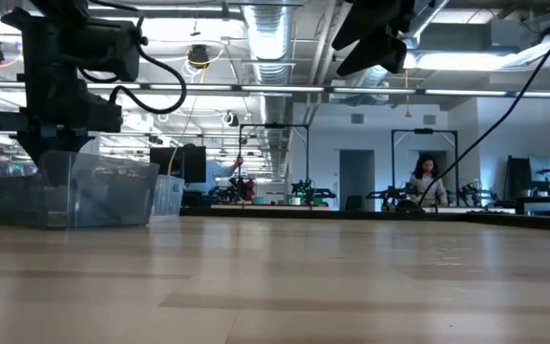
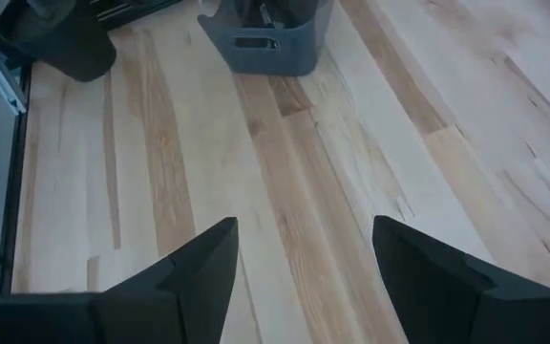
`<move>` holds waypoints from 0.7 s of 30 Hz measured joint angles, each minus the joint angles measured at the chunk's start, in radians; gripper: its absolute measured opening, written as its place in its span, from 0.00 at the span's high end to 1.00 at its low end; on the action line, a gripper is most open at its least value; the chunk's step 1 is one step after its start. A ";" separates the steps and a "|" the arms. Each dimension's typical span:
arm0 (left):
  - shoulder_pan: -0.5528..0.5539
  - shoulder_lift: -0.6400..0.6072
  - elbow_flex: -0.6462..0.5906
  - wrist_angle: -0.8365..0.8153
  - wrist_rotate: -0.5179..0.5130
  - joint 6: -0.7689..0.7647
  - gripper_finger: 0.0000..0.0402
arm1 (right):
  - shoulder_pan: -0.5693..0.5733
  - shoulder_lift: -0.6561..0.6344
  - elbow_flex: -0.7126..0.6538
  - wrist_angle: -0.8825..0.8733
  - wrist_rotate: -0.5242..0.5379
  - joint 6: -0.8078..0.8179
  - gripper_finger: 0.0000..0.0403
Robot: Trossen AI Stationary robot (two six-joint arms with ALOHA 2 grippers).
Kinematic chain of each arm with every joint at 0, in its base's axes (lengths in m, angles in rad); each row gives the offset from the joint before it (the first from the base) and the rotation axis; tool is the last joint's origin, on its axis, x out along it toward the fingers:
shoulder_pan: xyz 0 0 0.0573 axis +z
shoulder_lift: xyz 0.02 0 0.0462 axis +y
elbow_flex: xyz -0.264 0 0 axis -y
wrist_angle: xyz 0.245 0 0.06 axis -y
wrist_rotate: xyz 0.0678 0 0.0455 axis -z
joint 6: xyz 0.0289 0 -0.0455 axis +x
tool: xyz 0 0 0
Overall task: Sort pens & pencils
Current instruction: Put the black pen into the black bin, then return to Home Position
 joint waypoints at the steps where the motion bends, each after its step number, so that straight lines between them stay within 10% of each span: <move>1: 0.000 0.000 0.000 0.000 0.000 0.001 0.88 | 0.000 0.000 0.000 0.000 0.000 0.000 0.34; 21: 0.000 -0.006 0.009 0.002 -0.021 -0.020 0.77 | 0.000 0.000 0.000 0.002 0.070 -0.017 0.34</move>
